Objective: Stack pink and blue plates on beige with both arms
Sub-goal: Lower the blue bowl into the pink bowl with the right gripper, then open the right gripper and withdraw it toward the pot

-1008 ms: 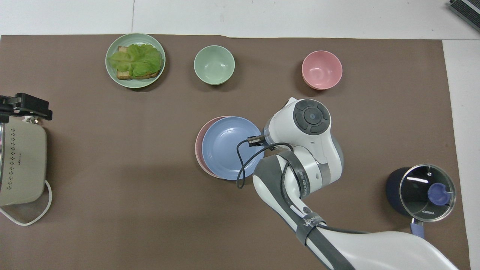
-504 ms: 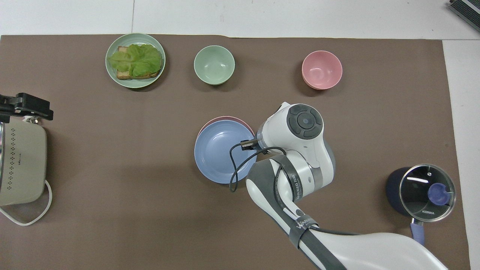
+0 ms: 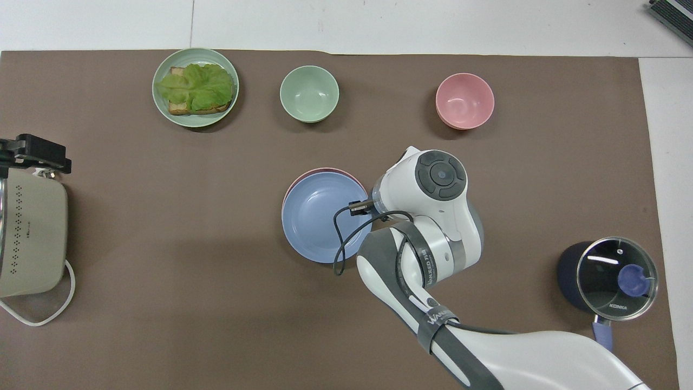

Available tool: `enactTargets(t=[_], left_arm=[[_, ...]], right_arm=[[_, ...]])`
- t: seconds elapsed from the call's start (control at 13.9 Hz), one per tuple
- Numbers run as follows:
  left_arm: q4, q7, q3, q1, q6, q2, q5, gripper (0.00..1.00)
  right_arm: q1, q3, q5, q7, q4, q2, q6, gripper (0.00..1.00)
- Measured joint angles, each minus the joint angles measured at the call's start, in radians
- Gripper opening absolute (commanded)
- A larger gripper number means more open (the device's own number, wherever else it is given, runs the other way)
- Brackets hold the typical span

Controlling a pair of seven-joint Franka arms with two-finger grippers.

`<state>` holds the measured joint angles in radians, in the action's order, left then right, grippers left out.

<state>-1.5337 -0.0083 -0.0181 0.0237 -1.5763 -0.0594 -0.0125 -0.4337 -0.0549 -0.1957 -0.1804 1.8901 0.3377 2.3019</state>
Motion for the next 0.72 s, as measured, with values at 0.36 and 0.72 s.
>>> enactTargets(t=[0.36, 0.72], left_arm=[[0.000, 0.000, 0.000, 0.000, 0.000, 0.000, 0.000, 1.00], [0.000, 0.000, 0.000, 0.000, 0.000, 0.000, 0.000, 1.00]], right_arm=[[0.021, 0.000, 0.000, 0.027, -0.004, 0.006, 0.017, 0.00], [0.006, -0.003, 0.000, 0.026, -0.003, 0.008, 0.018, 0.00]])
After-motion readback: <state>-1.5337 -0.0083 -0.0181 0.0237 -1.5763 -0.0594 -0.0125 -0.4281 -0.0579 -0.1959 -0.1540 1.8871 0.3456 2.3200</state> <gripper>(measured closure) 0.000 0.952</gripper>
